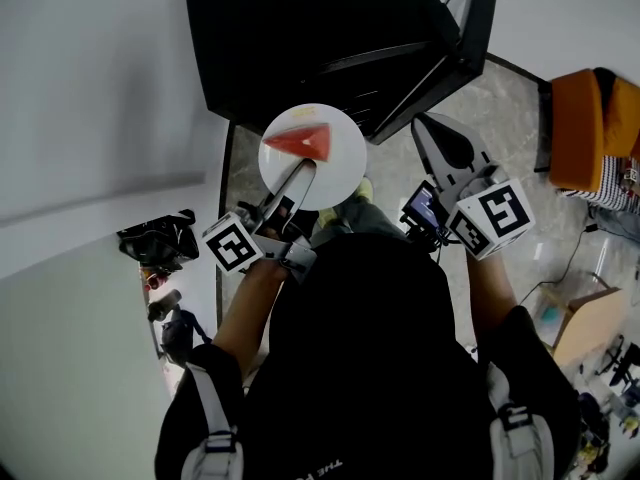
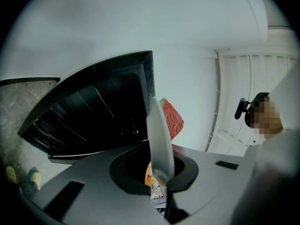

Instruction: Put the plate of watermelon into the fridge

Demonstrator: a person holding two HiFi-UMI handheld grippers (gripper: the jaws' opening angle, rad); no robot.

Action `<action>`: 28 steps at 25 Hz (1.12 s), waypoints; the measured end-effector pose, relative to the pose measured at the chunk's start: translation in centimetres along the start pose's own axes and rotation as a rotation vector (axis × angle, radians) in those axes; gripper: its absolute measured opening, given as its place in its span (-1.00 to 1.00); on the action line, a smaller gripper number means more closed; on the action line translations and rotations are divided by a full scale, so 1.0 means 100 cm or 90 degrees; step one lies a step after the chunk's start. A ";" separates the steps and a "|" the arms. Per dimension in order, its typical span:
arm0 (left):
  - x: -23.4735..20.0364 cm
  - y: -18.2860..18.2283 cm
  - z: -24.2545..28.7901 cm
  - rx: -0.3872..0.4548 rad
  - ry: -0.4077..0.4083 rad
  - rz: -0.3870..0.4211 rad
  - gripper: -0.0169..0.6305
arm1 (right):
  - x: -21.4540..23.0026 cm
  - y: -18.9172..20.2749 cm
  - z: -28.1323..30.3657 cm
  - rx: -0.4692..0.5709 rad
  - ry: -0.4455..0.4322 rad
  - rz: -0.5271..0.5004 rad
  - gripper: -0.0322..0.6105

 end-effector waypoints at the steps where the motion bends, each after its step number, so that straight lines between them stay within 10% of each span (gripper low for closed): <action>1: 0.000 -0.001 0.001 0.001 -0.003 0.004 -0.88 | 0.001 -0.001 0.001 -0.002 -0.003 0.000 -0.86; 28: -0.067 0.010 0.030 0.007 -0.058 0.005 -0.88 | 0.030 0.053 0.031 -0.041 -0.031 0.019 -0.86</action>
Point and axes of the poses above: the fingertips, and each gripper's own axes: z forward along the fingers, x to its right, y out of its underside, the point moved 1 cm from there along -z, backward along the fingers, and after that the axes turned 6 degrees about x, right-handed, at the moved point
